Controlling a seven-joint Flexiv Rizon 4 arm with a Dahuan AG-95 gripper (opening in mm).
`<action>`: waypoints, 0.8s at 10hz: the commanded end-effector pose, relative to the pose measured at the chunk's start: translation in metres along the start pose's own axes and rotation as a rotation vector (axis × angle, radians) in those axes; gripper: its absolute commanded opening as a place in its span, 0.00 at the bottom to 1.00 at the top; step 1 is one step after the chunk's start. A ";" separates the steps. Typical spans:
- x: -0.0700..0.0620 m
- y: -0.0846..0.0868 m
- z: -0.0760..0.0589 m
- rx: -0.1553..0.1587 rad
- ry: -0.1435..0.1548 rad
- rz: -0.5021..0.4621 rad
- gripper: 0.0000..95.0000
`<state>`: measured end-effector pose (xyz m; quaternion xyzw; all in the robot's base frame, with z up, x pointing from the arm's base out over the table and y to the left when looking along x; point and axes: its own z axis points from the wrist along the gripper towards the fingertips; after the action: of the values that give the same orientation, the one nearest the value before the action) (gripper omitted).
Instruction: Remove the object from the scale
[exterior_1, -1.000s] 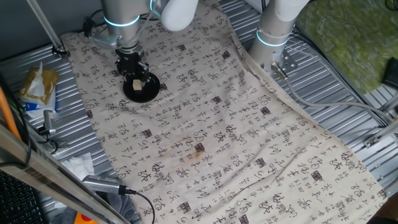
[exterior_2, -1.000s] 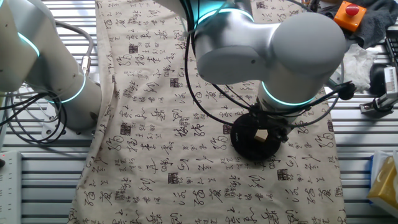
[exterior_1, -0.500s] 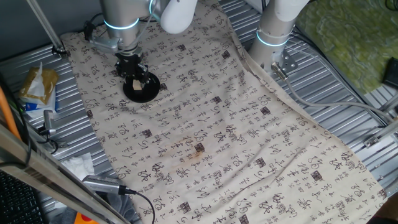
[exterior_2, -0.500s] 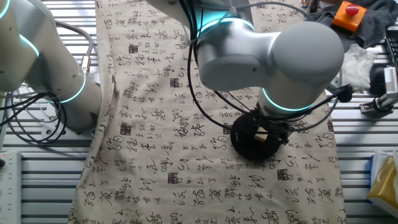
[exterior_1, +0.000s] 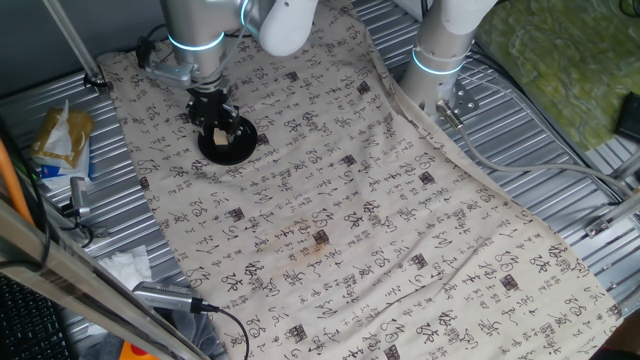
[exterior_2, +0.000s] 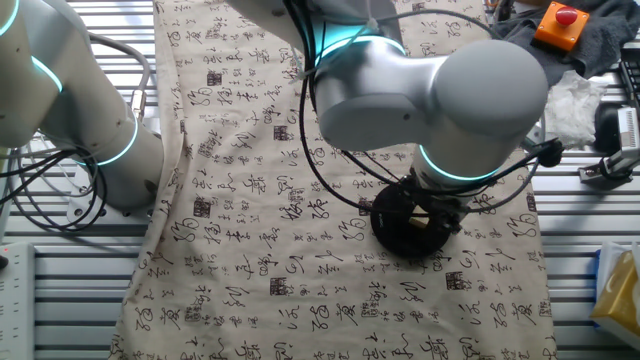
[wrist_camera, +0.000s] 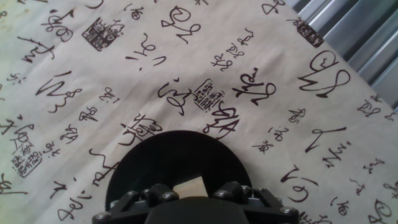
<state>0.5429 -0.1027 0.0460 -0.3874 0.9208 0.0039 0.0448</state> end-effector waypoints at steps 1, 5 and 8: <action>0.001 0.001 0.001 0.001 0.001 0.018 0.40; 0.001 0.001 0.001 0.003 0.001 0.045 0.00; 0.001 0.001 0.001 0.003 0.002 0.056 0.00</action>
<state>0.5420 -0.1025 0.0456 -0.3608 0.9315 0.0035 0.0449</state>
